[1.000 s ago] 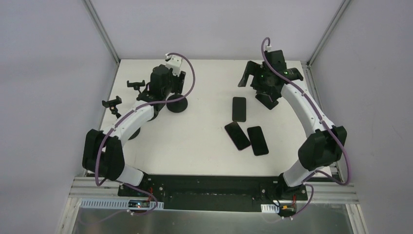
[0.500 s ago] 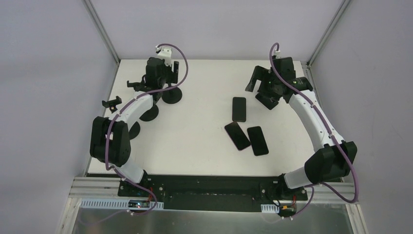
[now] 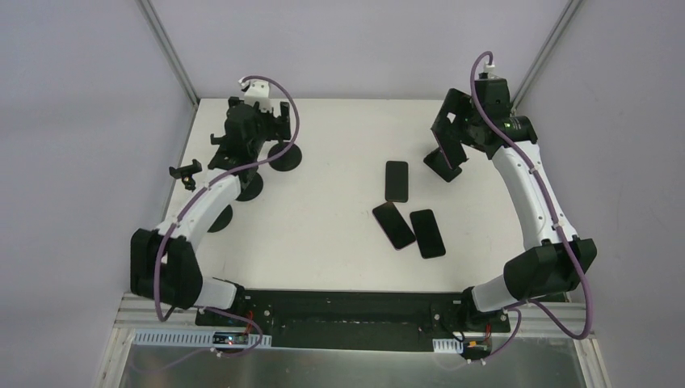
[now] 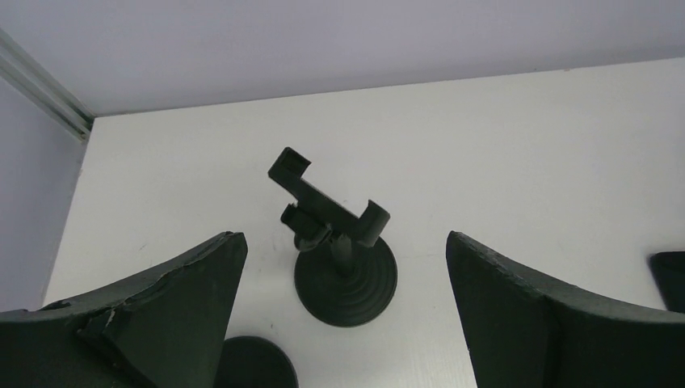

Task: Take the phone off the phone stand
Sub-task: Place the phone stand at the center of the board.

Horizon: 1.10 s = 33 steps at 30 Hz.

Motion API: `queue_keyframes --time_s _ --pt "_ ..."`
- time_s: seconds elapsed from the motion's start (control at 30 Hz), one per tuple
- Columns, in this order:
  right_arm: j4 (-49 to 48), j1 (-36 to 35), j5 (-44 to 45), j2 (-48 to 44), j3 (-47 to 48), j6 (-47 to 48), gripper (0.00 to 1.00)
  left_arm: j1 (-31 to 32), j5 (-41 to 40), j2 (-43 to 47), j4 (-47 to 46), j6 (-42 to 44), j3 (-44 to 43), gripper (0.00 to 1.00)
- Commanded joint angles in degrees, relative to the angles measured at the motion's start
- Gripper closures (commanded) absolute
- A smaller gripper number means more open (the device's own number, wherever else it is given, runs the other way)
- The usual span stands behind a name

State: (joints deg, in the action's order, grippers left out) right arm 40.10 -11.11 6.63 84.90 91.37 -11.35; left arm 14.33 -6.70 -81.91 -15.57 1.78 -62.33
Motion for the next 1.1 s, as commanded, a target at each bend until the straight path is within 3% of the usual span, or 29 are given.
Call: queue_keyframes --time_s 0.0,0.13,0.27,0.4,0.6,0.77,1.07 --pt "1.24 1.41 6.55 -0.72 0.49 -1.04 0.01 2.46 -2.55 12.05 3.48 -1.29 2.6 0.01" --pt "1.24 2.63 7.65 1.91 0.83 3.09 0.01 3.77 -2.17 19.34 15.63 -5.68 2.75 0.01" --pt "-1.41 3.84 2.57 3.62 -0.3 14.43 0.01 3.78 3.27 24.33 26.74 -13.45 3.83 0.01" --pt "-10.7 6.23 -5.0 2.94 -6.32 25.15 0.01 4.29 8.45 30.72 26.82 -16.76 11.0 0.01" --pt "-14.71 10.9 -22.31 4.44 -8.4 36.31 0.01 4.31 10.28 39.65 26.9 -13.41 20.08 0.01" --pt "-18.92 12.09 -23.49 7.85 -11.01 46.43 0.01 4.31 10.95 41.43 27.09 -10.27 23.38 0.01" --pt "-27.99 15.24 -27.63 14.7 -10.69 48.21 0.01 4.35 12.22 40.02 28.15 -8.54 24.42 0.01"
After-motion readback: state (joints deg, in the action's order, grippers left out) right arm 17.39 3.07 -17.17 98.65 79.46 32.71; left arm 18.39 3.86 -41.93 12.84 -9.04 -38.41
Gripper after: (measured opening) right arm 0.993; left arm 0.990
